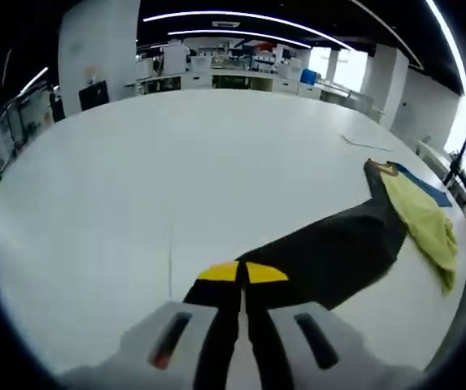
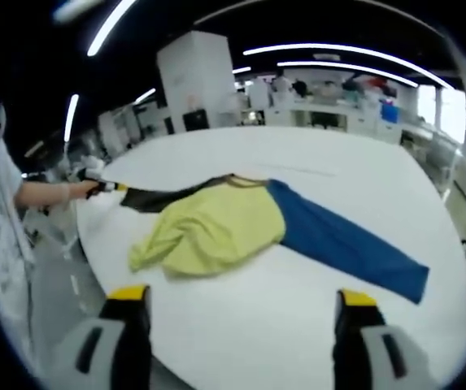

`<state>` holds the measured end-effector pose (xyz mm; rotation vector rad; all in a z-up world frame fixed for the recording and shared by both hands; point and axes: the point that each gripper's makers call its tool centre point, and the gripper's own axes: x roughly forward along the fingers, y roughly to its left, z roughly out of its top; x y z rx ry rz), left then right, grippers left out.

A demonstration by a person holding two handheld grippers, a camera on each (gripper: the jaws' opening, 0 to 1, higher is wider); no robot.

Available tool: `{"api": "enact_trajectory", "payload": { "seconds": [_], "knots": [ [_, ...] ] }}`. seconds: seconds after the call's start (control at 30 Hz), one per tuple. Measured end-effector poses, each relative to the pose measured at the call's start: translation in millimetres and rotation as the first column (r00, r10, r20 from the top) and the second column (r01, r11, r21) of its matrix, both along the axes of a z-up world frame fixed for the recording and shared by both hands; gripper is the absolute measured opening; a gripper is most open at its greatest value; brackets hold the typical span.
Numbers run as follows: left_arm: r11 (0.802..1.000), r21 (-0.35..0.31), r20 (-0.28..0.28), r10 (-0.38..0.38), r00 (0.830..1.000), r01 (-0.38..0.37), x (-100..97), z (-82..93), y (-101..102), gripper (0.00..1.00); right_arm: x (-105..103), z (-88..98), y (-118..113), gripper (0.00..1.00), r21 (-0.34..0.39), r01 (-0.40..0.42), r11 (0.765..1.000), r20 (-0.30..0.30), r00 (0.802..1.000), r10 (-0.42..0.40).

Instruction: Fold the garment on the visible template until the final outline fits inside the template.

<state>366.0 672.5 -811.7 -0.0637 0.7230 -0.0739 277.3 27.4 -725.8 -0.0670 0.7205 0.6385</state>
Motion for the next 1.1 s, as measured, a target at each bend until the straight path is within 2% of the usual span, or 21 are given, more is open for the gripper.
{"api": "enact_trajectory", "payload": {
  "seconds": [0.4,0.6,0.97,1.1],
  "knots": [
    [0.997,0.019,-0.031,0.074,0.997,-0.073,-8.3,-15.3,32.9,0.0,-3.5,-3.4,4.4,0.94,-0.005,0.017,1.0,-0.014,1.0,-0.017],
    [0.996,0.022,-0.045,0.091,0.995,-0.091,-12.0,-17.1,33.0,0.0,-3.8,-4.8,4.9,0.94,-0.005,0.021,1.0,-0.018,1.0,-0.021],
    [0.994,0.028,-0.064,0.111,0.992,-0.109,-13.7,-31.8,40.0,0.0,-5.5,-5.5,-2.1,0.94,0.0,0.034,0.999,-0.019,0.999,-0.034],
    [0.994,0.031,-0.061,0.105,0.993,-0.103,-11.2,-29.9,40.2,0.0,-7.8,-5.5,-5.8,0.94,0.002,0.044,0.999,-0.019,0.999,-0.044]
  ]
}}
